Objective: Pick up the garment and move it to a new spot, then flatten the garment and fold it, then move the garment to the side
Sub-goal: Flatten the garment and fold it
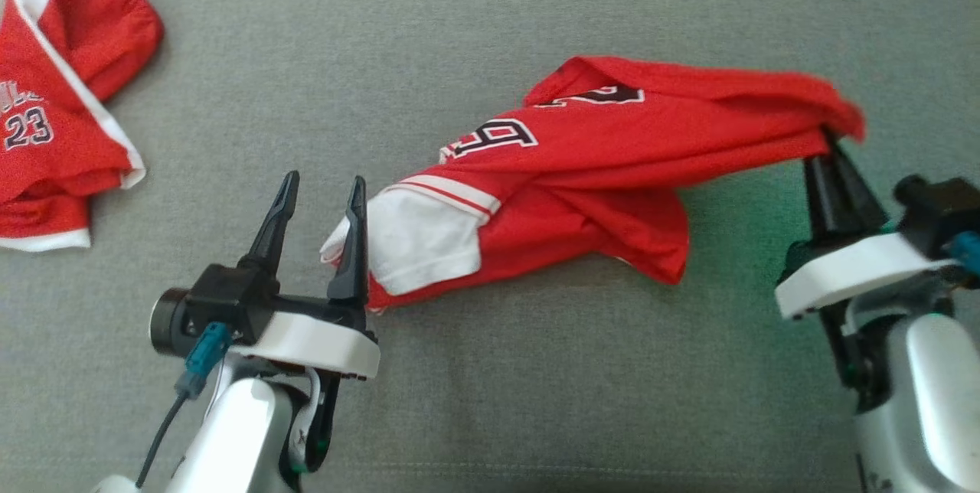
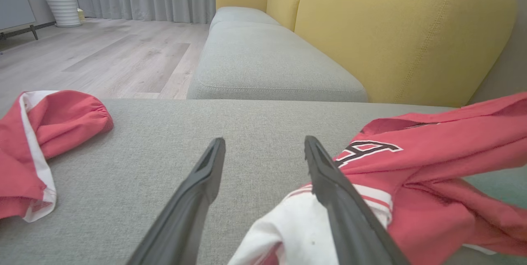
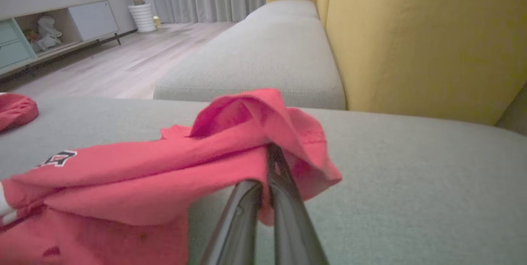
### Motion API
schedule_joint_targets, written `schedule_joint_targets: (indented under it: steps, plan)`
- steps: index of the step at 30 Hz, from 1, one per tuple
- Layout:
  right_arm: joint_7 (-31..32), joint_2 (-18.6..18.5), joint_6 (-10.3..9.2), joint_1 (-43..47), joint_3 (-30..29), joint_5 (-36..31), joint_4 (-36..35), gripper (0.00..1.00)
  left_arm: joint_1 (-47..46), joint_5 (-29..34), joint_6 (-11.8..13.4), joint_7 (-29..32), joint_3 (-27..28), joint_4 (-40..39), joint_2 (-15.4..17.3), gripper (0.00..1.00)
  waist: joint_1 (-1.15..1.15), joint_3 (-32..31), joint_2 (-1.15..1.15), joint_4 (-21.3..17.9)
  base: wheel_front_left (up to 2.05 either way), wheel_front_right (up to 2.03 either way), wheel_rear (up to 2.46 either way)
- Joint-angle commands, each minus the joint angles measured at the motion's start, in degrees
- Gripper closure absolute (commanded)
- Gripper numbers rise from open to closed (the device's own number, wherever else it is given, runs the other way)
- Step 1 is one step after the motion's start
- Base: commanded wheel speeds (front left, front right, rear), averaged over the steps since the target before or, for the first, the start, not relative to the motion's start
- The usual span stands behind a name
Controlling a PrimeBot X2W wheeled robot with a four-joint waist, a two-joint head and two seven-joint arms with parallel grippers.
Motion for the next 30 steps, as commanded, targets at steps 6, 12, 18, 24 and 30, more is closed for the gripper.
schedule_joint_targets:
  steps: [6,12,18,24,30]
  plan:
    - [2.1,-1.3,0.43,-1.5,-3.2,0.3,-6.7,1.00,-1.6,0.8,-0.2,-0.7,2.2,-2.0,0.7,0.00,0.00,-0.1,0.00,-1.1,0.00,0.00,0.00]
    - [4.8,-1.2,0.43,-0.8,-7.7,-0.1,-9.9,1.00,-1.5,0.9,-0.1,-0.7,2.0,-2.2,0.8,0.00,0.00,0.1,0.00,-1.7,0.00,0.00,0.00]
    - [8.7,-0.3,0.43,3.6,-10.2,-1.5,-6.4,1.00,-1.7,0.8,-0.3,-0.7,1.8,-2.0,0.8,0.00,0.00,0.3,0.00,-1.6,0.00,0.00,0.00]
    - [8.9,1.4,0.43,6.4,-10.3,-0.5,0.6,1.00,-1.8,0.8,-0.6,-0.7,1.6,-1.5,0.9,0.00,0.00,0.4,0.00,-1.7,0.00,0.00,0.00]
    - [8.1,2.4,0.43,6.5,-9.2,0.3,4.0,0.00,-1.4,0.9,-0.9,-0.7,1.0,-1.1,1.3,0.00,0.00,-0.3,0.00,-2.6,0.00,0.00,0.00]
